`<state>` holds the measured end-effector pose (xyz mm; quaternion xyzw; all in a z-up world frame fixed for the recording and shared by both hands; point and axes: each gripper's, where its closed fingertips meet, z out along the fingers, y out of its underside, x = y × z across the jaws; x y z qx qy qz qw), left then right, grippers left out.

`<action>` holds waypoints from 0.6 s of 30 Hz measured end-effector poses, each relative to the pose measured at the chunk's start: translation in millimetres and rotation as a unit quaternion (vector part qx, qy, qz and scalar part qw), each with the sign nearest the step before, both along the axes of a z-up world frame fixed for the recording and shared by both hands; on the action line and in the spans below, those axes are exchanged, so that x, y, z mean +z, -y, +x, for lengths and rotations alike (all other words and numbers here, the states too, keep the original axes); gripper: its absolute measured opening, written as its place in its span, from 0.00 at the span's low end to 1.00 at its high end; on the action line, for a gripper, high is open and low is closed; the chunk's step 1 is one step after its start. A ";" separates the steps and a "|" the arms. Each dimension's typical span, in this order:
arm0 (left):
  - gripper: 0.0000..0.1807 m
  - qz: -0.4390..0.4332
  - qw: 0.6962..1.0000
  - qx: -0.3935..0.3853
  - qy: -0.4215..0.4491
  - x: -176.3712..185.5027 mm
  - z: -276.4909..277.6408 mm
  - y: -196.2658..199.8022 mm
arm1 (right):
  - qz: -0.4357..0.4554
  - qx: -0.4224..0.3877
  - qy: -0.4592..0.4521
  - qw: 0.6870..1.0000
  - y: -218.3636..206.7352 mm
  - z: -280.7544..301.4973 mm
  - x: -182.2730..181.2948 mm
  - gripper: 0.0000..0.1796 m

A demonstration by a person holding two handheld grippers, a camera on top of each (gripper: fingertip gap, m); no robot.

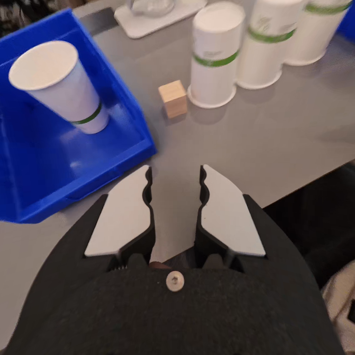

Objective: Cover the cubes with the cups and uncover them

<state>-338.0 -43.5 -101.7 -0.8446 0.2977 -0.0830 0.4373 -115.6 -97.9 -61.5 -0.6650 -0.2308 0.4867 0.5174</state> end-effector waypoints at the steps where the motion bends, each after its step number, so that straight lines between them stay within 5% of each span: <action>1: 0.29 -0.014 0.999 0.011 -0.032 0.9 -10.9 -9.6 | -0.003 -0.001 -0.018 1.000 8.5 0.6 -7.5 0.45; 9: 0.24 -0.004 0.963 -0.059 -0.264 35.3 -37.4 -128.8 | -0.020 0.034 -0.023 0.999 33.2 -3.8 -37.6 0.42; 14: 0.25 -0.087 0.927 -0.088 -0.354 8.6 -47.9 -180.6 | -0.032 0.043 -0.033 0.998 35.7 -0.8 -38.2 0.41; 18: 0.16 -0.136 0.912 -0.125 -0.366 -15.8 -52.4 -183.5 | -0.038 0.039 -0.031 0.998 34.0 3.7 -41.4 0.41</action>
